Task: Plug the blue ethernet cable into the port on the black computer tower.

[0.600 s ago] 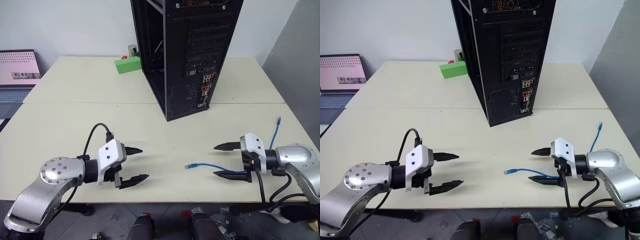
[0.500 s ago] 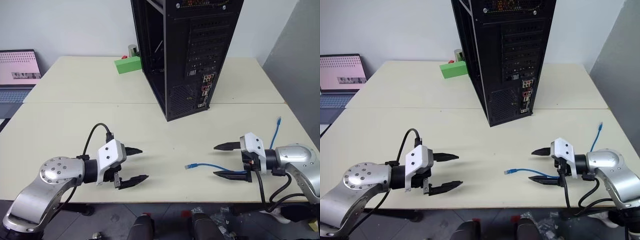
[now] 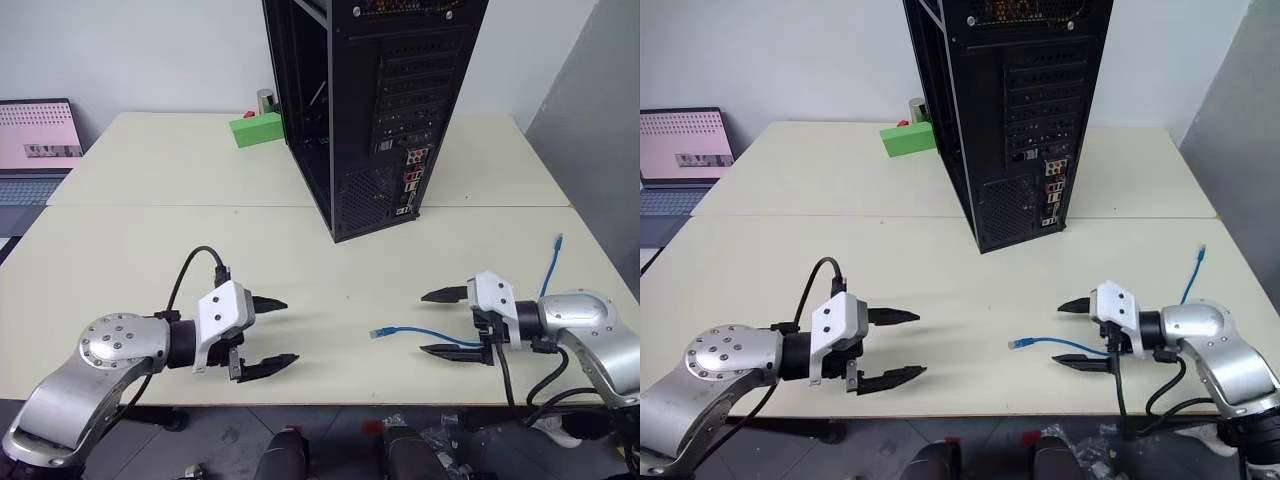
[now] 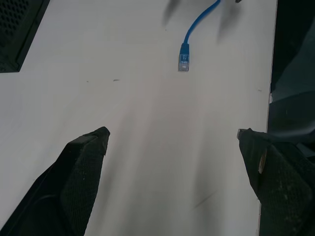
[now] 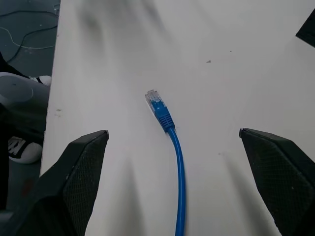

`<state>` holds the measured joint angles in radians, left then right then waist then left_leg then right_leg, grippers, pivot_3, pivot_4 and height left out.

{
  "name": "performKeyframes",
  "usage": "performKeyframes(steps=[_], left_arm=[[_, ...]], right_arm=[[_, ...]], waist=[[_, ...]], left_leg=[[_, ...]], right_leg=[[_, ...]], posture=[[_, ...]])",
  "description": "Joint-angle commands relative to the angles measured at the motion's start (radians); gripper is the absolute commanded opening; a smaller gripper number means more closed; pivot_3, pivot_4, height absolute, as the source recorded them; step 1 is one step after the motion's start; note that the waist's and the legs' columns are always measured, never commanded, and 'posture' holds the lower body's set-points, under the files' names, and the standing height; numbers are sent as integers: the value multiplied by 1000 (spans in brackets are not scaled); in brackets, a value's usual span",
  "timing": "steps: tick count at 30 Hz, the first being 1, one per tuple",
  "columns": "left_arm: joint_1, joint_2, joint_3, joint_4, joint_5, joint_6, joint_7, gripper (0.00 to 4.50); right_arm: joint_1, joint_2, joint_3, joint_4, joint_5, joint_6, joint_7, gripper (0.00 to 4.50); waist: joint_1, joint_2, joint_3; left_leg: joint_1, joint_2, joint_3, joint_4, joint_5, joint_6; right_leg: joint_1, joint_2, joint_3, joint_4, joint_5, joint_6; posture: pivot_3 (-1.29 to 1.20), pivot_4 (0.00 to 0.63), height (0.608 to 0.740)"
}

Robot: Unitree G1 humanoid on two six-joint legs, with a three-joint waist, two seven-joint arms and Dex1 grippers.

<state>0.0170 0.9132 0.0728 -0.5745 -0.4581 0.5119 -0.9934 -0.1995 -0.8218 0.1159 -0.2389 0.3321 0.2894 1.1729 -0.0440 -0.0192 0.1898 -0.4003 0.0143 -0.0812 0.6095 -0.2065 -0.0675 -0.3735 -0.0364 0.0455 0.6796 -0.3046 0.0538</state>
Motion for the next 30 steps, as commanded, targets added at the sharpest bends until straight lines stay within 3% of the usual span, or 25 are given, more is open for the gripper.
performKeyframes(steps=[1,14,25,30], left_arm=[[-14,5,-25,-15,30,-26,3,4453],[-34,-4,-105,-18,89,-63,4,4453],[-51,-23,-129,-19,98,-53,12,4500],[-73,-43,-158,6,117,-56,21,4500]], right_arm=[[-31,53,59,25,-77,-38,-51,4500],[-137,150,171,219,-205,-142,-36,4500],[-149,144,180,236,-214,-158,0,1782],[-157,161,177,216,-200,-140,4,769]], waist=[[0,0,0],[3,0,0],[4,0,0],[4,0,0]], left_leg=[[0,0,0,0,0,0],[0,0,0,0,0,0],[0,0,0,0,0,0],[0,0,0,0,0,0]], right_leg=[[0,0,0,0,0,0],[0,0,0,0,0,0],[0,0,0,0,0,0],[0,0,0,0,0,0]], posture=[[0,150,740],[0,150,740],[0,150,740],[0,150,740]])
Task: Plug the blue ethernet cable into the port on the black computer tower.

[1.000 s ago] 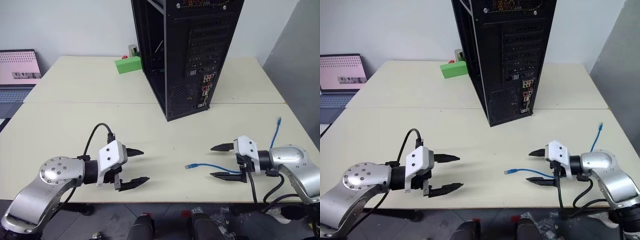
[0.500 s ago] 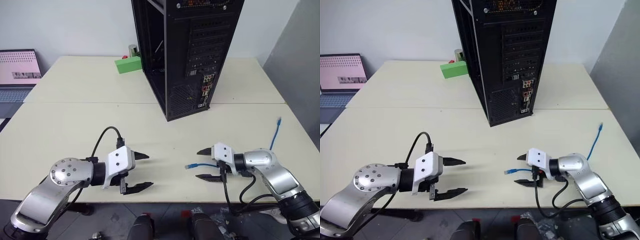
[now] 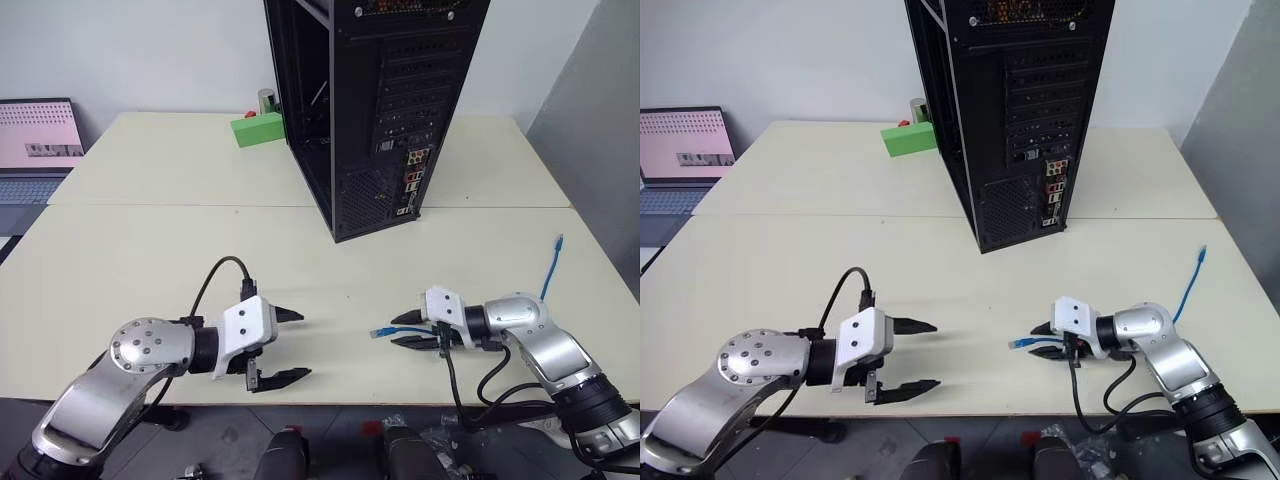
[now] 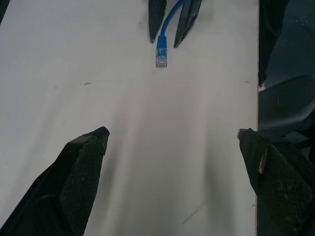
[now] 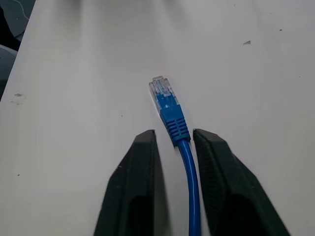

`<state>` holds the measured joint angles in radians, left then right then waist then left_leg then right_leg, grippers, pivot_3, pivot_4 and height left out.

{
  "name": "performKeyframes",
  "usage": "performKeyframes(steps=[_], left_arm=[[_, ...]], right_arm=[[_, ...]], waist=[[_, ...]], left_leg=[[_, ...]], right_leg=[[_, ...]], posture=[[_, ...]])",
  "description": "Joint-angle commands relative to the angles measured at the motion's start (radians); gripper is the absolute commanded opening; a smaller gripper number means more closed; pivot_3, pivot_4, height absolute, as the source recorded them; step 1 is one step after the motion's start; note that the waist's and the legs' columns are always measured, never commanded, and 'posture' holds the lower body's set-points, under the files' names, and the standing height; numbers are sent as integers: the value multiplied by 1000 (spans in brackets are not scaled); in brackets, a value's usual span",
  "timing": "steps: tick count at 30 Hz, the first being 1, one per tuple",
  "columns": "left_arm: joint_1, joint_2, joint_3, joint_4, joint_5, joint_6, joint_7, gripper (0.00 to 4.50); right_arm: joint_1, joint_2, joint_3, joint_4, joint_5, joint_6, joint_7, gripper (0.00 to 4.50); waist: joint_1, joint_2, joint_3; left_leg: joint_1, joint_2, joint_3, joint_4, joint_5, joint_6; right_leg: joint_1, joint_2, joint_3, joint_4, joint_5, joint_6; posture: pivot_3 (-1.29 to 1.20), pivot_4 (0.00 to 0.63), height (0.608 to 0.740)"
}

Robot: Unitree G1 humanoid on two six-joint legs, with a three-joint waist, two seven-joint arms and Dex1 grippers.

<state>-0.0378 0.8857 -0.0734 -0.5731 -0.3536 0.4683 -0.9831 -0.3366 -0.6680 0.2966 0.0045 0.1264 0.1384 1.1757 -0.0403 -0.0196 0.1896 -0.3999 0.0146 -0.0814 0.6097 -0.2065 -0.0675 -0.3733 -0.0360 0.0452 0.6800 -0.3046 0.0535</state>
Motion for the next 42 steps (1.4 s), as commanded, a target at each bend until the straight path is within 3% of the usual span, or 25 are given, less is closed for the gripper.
performKeyframes(steps=[1,4,13,21,24,37,42], left_arm=[[-24,-20,-18,13,19,-14,15,4500],[-44,-35,-38,41,38,-22,23,4500],[-172,-148,-143,212,123,-99,17,4500],[-257,-223,-198,316,154,-120,-3,4500],[-268,-237,-197,328,146,-113,-9,4009],[-277,-252,-196,358,163,-122,-13,1041],[-281,-259,-207,370,176,-133,-11,260]], right_arm=[[-23,12,-6,-39,15,23,2,429],[-33,21,0,-62,20,39,7,58],[-124,94,39,-120,17,164,-11,19],[-164,134,81,-98,-12,166,-33,17],[-167,143,86,-97,-16,163,-36,8],[-172,160,90,-91,-21,152,-42,5],[-175,162,91,-91,-21,152,-43,4]], waist=[[0,0,0],[0,0,0],[2,0,0],[4,0,0],[4,0,0],[4,0,0],[4,0,0]], left_leg=[[0,0,0,0,0,0],[0,0,0,0,0,0],[-1,0,-1,0,0,0],[-1,0,-1,1,0,0],[-1,-1,-1,1,0,0],[0,0,-1,1,0,0],[0,-1,-1,1,0,0]], right_leg=[[0,0,0,0,0,0],[0,0,0,0,0,0],[0,0,-1,0,0,0],[0,0,-1,1,0,0],[0,0,-1,1,0,0],[0,0,-1,1,0,0],[0,0,-1,1,0,0]], posture=[[0,150,740],[0,150,740],[0,150,740],[0,150,740],[0,150,740],[0,150,740],[0,150,740]])
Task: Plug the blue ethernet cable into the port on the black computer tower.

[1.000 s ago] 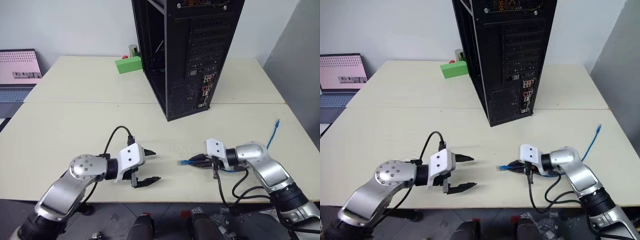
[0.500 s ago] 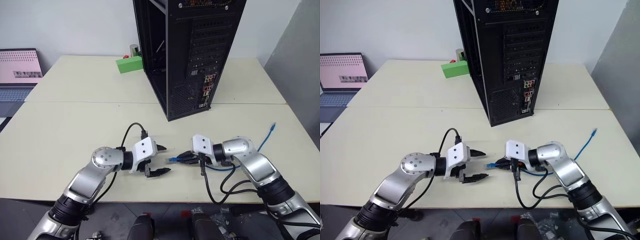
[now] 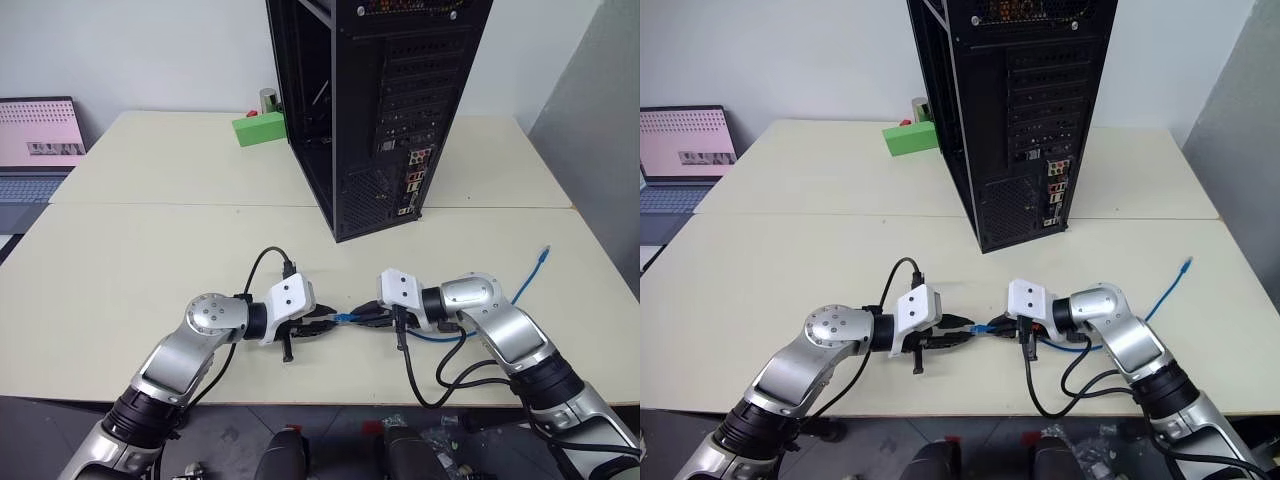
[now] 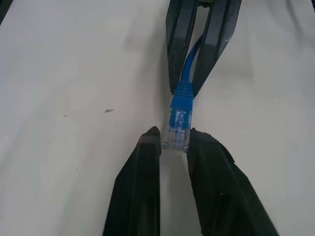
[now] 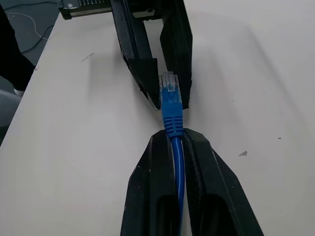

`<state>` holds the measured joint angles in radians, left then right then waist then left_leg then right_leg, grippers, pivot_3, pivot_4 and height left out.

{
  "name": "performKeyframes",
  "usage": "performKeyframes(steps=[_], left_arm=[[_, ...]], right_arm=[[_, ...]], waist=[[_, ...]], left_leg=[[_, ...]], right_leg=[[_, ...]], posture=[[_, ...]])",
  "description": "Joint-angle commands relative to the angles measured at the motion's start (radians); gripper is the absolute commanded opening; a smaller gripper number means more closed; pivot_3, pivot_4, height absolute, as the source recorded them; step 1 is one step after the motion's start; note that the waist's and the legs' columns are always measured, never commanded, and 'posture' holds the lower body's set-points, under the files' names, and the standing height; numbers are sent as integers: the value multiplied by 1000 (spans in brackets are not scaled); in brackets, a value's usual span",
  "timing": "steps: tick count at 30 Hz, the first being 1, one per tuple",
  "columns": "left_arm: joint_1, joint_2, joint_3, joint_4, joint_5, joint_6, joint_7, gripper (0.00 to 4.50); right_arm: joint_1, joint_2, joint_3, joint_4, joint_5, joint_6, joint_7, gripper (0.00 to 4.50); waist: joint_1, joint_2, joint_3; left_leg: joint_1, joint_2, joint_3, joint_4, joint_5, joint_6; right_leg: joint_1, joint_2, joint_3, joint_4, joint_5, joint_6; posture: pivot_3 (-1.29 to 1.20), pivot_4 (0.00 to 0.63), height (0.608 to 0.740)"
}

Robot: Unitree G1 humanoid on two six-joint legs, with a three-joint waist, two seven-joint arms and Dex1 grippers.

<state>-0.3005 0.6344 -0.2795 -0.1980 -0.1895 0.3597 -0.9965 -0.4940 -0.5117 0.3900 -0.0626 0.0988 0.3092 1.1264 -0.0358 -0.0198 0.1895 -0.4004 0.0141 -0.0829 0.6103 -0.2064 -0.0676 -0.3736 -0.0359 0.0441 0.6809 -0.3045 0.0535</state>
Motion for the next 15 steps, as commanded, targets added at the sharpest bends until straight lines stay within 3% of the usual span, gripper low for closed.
performKeyframes(steps=[1,5,6,7,15], left_arm=[[-19,-9,-1,-3,14,-26,2,257],[-11,-4,1,3,25,-52,-7,257],[-6,2,4,5,27,-69,-12,257],[-2,5,6,6,29,-80,-16,257],[14,5,20,26,49,-268,-30,257]], right_arm=[[-18,6,-3,-25,7,-19,6,4],[-15,-13,0,-34,17,-14,35,3],[-16,-21,-2,-32,19,-19,45,709],[-16,-26,-4,-30,20,-23,51,766],[-38,-122,-82,-34,78,20,128,2809]], waist=[[0,0,0],[0,0,0],[0,0,0],[0,0,0],[3,0,0]], left_leg=[[0,0,0,0,0,0],[0,0,0,0,0,0],[0,0,0,0,0,0],[0,0,0,0,0,0],[0,0,0,0,0,0]], right_leg=[[0,0,0,0,0,0],[0,0,0,0,0,0],[0,0,0,0,0,0],[0,0,0,0,0,0],[0,0,0,0,0,0]], posture=[[0,150,740],[0,150,740],[0,150,740],[0,150,740],[0,150,740]])
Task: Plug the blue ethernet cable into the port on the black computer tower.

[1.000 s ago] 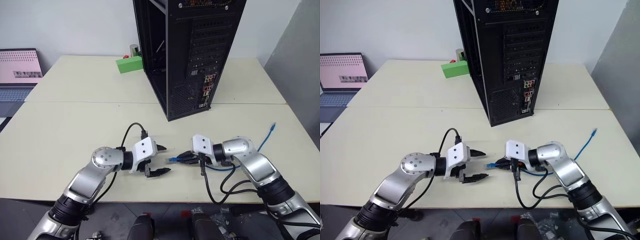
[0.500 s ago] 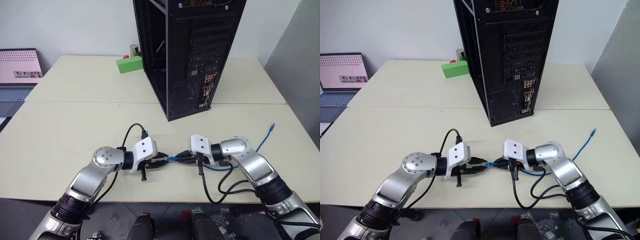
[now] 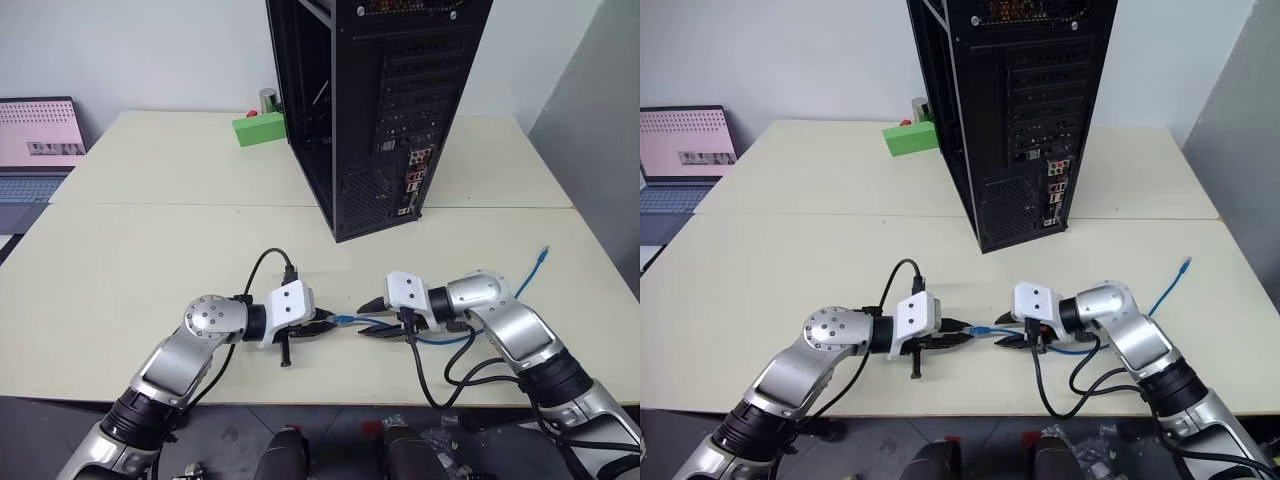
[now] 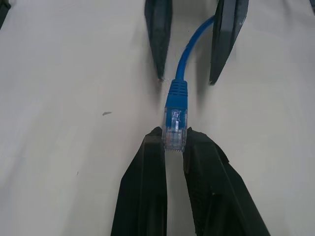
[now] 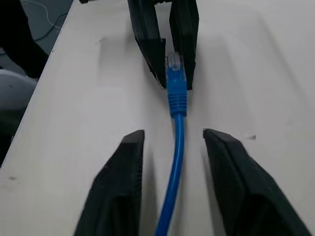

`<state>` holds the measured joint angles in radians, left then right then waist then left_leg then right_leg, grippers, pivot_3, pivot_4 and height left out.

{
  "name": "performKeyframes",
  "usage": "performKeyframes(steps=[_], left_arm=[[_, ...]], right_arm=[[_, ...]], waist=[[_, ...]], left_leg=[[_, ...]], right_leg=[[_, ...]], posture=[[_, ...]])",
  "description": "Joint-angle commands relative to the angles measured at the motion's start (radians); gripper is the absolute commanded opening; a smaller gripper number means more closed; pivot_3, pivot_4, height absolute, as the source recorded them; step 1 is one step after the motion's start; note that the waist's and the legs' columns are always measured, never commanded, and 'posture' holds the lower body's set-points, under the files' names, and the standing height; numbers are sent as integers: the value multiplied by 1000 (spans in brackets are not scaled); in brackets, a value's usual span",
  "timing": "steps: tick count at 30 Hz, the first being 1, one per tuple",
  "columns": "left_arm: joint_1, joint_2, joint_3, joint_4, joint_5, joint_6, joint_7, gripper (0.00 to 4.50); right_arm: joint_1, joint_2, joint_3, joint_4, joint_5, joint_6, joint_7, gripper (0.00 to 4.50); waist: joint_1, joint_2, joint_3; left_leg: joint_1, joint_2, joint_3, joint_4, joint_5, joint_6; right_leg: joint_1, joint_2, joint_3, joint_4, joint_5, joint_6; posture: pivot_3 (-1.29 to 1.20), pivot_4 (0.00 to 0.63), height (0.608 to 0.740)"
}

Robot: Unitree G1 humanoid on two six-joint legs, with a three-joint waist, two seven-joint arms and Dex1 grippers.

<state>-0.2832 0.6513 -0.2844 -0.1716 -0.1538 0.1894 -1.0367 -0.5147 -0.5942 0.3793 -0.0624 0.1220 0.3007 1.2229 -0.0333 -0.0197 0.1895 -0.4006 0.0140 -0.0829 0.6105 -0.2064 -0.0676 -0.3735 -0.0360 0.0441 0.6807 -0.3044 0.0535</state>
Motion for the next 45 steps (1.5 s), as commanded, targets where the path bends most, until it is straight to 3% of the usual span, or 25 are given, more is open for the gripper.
performKeyframes(steps=[1,4,11,15,22,34,37,45], left_arm=[[-5,-15,25,6,21,-125,16,257],[2,-39,24,72,80,-314,64,257],[-44,-40,15,352,408,-948,335,257],[-78,-41,43,446,584,-1168,531,256],[-107,-43,34,513,688,-1257,680,256],[-118,-39,21,509,731,-1246,756,255],[-117,-39,19,503,730,-1241,762,255],[-115,-38,21,497,734,-1236,774,255]], right_arm=[[-13,-48,-82,-40,68,41,32,2996],[23,-42,-158,-84,172,156,6,3764],[91,10,-268,-179,367,401,-98,3774],[94,65,-289,-223,449,534,-190,3774],[89,115,-265,-216,478,573,-255,3774],[56,165,-225,-161,469,570,-267,3774],[48,177,-219,-143,463,563,-271,3296],[43,172,-217,-128,458,559,-268,1375]], waist=[[1,0,0],[1,0,0],[1,0,0],[2,0,0],[2,0,0],[1,0,0],[1,0,0],[1,0,0]], left_leg=[[0,0,0,0,0,0],[0,0,0,0,0,0],[0,0,0,0,0,0],[0,0,0,0,0,0],[0,0,0,0,0,0],[0,0,0,0,0,0],[0,0,0,0,0,0],[0,0,0,0,0,0]], right_leg=[[0,0,0,0,0,0],[0,0,0,0,0,0],[0,0,0,0,0,0],[0,-1,0,0,0,0],[0,0,0,0,0,0],[0,0,-1,1,0,0],[0,0,-1,1,0,0],[0,0,-1,1,0,0]], posture=[[0,150,740],[0,150,740],[0,150,740],[0,150,740],[0,150,740],[0,150,740],[0,150,740],[0,150,740]])
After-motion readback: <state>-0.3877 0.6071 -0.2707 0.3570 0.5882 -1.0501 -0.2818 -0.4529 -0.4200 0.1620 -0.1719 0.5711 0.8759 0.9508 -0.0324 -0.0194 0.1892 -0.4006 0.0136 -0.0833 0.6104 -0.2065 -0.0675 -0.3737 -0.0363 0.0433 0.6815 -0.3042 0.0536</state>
